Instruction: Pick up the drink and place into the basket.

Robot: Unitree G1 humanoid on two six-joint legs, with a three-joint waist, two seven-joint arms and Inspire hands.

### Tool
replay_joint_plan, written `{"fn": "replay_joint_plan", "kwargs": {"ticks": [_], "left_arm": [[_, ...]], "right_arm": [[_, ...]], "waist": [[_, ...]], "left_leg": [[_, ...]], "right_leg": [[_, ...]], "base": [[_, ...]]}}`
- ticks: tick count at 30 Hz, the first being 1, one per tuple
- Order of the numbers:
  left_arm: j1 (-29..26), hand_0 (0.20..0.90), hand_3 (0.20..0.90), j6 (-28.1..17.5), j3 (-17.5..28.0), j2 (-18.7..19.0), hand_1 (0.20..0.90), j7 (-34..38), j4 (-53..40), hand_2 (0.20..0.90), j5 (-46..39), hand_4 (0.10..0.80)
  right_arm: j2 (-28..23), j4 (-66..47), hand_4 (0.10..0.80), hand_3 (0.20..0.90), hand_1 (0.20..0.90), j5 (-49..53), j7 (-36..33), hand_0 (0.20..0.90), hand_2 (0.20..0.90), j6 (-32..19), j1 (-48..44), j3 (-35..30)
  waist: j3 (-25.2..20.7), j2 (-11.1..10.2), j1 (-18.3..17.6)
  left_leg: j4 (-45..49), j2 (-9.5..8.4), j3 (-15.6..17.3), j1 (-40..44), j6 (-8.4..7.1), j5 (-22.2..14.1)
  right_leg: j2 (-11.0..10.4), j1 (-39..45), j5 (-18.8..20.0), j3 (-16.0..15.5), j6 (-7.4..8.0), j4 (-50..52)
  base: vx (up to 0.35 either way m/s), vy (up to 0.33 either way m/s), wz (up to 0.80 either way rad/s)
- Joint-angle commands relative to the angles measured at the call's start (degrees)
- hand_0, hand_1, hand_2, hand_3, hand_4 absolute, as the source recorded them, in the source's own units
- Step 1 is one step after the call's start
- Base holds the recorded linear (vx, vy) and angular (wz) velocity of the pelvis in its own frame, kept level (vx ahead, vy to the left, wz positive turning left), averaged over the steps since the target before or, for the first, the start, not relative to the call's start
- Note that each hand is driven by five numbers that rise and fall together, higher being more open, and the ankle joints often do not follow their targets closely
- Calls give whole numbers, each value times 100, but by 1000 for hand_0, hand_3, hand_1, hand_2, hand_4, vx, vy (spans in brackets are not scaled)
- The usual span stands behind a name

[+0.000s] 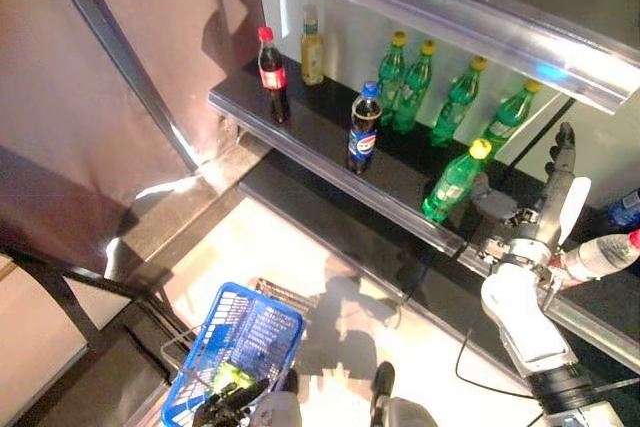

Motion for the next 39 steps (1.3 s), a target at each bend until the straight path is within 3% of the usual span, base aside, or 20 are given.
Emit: {"fn": "replay_joint_plan", "kwargs": {"ticks": [1,8,19,39], "left_arm": [[-73,300,200,-453,-268,155,300,95,-404,300,-218,100],[-337,300,200,-527,-496,261,300,119,-527,300,-432,100],[-623,300,200,-770,-623,220,300,41,-594,300,-691,100],[-725,300,200,-658,-931,293,300,133,-987,300,-923,100]], "right_arm": [[-101,-239,800,900,900,-97,-405,900,900,-347,-929,54],[-57,64,800,900,900,-84,-976,900,900,-278,-1610,202],[14,550,800,900,900,476,-1121,900,900,-524,-2083,118],[-423,972,800,900,900,773,-889,900,900,-458,-3576,-50]], "waist": [[85,28,50],[705,124,81],[1210,298,-39],[1214,412,105]], "left_leg": [[789,-86,-177,-476,124,-186],[1298,-153,-266,-1120,147,-175],[1491,-193,-191,-1631,190,-55],[1616,-299,-241,-2646,274,60]], "right_leg": [[-304,95,-852,83,102,978],[-358,-401,-855,51,16,1330],[-377,-967,-794,171,-48,1591],[-312,-2161,-698,348,-70,1899]], "base": [[-73,-7,-3],[-123,-12,2],[-64,16,-5],[14,3,-2]]}}
